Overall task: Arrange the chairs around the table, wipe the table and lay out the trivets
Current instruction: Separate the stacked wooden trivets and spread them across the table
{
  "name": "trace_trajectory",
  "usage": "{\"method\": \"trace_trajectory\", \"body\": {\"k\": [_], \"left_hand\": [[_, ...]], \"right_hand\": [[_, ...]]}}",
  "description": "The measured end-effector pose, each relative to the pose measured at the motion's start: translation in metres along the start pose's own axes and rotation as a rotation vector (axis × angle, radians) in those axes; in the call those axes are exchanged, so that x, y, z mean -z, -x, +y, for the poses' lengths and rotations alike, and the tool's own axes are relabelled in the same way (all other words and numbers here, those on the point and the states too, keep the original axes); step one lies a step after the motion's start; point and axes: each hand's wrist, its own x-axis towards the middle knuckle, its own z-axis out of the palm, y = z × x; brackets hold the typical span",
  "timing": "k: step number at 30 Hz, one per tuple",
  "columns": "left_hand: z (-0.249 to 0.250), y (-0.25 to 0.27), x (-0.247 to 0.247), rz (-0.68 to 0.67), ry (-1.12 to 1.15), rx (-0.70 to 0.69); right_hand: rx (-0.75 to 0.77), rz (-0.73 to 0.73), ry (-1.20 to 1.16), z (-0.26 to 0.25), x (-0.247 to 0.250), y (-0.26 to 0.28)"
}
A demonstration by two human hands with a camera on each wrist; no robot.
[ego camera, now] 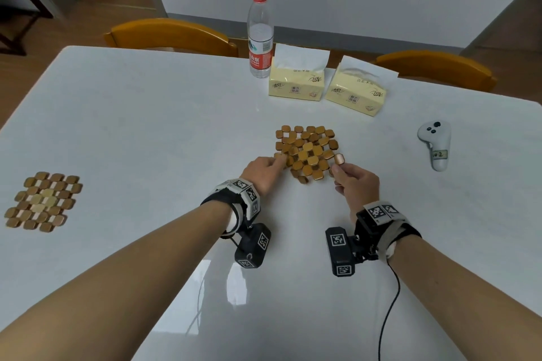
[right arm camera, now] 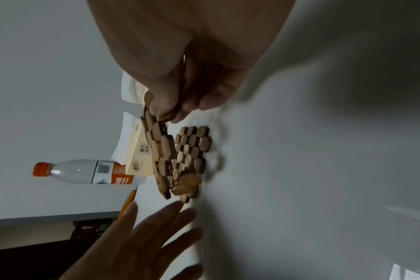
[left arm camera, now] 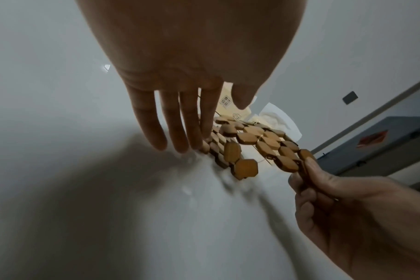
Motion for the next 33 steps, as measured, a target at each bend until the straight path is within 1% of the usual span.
{"method": "trace_trajectory", "body": {"k": [2,5,8,9,11,12,14,16,19,22,26,28,30,33], "left_hand": [[-0.003,0.011,-0.008,-0.018,0.17,0.024],[-0.008,0.028,-0.015,0.018,0.388,0.037],[-0.021,0.049,-0.018,0.038,0.561,0.035],[-0.027,0.055,-0.019,0.032,0.57,0.031],[-0.04,0.072,-0.022,0.024,0.502,0.007],[-0.046,0.078,-0.024,0.026,0.479,0.005],[-0.058,0.087,-0.026,0.041,0.441,0.026],[-0.067,0.093,-0.028,0.06,0.348,0.04],[-0.075,0.095,-0.031,0.086,0.203,0.073],[-0.075,0.087,-0.037,0.159,0.205,0.094],[-0.074,0.078,-0.047,0.27,0.16,0.054],[-0.075,0.078,-0.05,0.302,0.047,0.031],[-0.076,0.081,-0.05,0.309,-0.08,0.025],[-0.077,0.083,-0.049,0.314,-0.161,0.027]], "right_hand": [[0.014,-0.041,-0.012,0.001,0.004,0.018],[0.026,-0.148,0.04,0.006,0.01,0.041],[-0.036,-0.296,0.09,0.012,0.016,0.057],[-0.063,-0.326,0.099,0.015,0.016,0.061],[-0.091,-0.343,0.119,0.022,0.016,0.07],[-0.081,-0.342,0.139,0.026,0.015,0.075],[-0.046,-0.335,0.194,0.036,0.012,0.085],[-0.037,-0.32,0.234,0.049,0.011,0.092],[-0.07,-0.286,0.204,0.068,0.01,0.096],[-0.13,-0.229,0.114,0.078,0.009,0.097],[-0.109,-0.146,0.112,0.086,0.009,0.092],[-0.087,-0.119,0.165,0.088,0.012,0.088],[-0.041,-0.097,0.274,0.09,0.014,0.085],[0.021,-0.086,0.474,0.088,0.019,0.085]]}}
